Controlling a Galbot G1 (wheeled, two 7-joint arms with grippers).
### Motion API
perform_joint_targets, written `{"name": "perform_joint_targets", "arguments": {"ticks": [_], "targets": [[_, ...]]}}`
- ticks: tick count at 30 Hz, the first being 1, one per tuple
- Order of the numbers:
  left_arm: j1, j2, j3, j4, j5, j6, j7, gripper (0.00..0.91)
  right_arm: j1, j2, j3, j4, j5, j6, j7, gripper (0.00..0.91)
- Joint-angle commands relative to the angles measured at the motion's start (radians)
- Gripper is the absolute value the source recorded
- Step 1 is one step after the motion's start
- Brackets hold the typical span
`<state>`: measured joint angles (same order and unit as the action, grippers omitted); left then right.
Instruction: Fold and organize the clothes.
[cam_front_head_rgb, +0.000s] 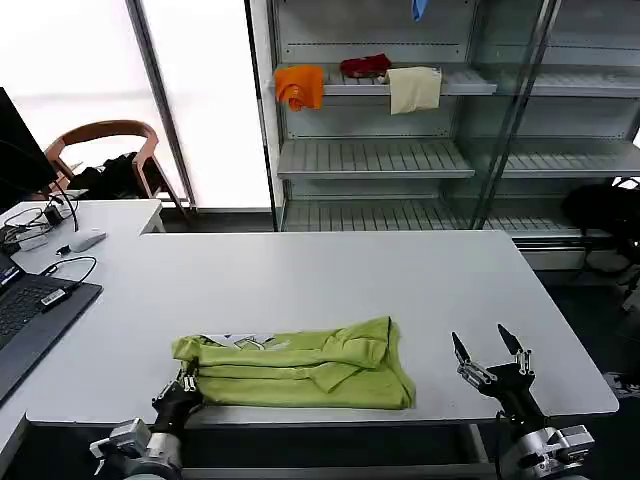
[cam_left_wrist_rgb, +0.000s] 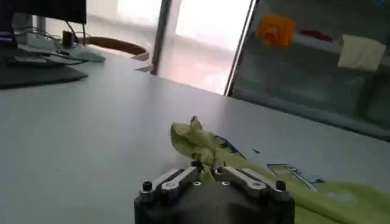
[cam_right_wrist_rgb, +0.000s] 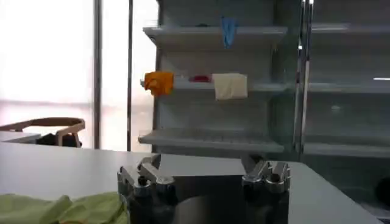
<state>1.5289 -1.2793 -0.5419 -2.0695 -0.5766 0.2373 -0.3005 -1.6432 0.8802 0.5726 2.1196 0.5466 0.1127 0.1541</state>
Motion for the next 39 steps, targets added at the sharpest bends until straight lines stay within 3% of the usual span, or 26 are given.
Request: {"name": "perform_joint_targets", "arguments": {"ticks": [1, 8, 14, 20, 25, 30, 39], "targets": [[-0.013, 0.085, -0.185, -0.025, -0.080, 0.013, -0.010, 0.000, 0.010, -0.003, -0.004, 0.002, 0.003, -0.005, 0.001, 0.907], [-0.004, 0.207, -0.383, -0.033, -0.146, 0.050, -0.002, 0.000, 0.024, -0.003, -0.022, -0.003, 0.003, -0.006, 0.002, 0.907], [-0.017, 0.193, -0.448, -0.124, -0.162, 0.080, 0.002, 0.000, 0.029, -0.001, -0.025, -0.010, 0.003, -0.006, 0.006, 0.907], [0.026, 0.121, -0.249, -0.213, -0.022, -0.006, 0.089, 0.000, 0.030, 0.006, -0.022, -0.005, 0.002, -0.010, 0.008, 0.907], [-0.016, 0.071, 0.008, -0.139, 0.213, -0.153, 0.140, 0.000, 0.030, 0.010, -0.023, -0.003, -0.001, -0.011, 0.009, 0.907], [-0.068, 0.035, 0.173, -0.081, 0.331, -0.201, 0.162, 0.000, 0.031, 0.011, -0.022, 0.001, -0.002, -0.013, 0.009, 0.907], [-0.038, 0.015, 0.293, -0.045, 0.450, -0.242, 0.185, 0.000, 0.037, 0.013, -0.034, -0.004, 0.004, -0.011, 0.007, 0.907]]}}
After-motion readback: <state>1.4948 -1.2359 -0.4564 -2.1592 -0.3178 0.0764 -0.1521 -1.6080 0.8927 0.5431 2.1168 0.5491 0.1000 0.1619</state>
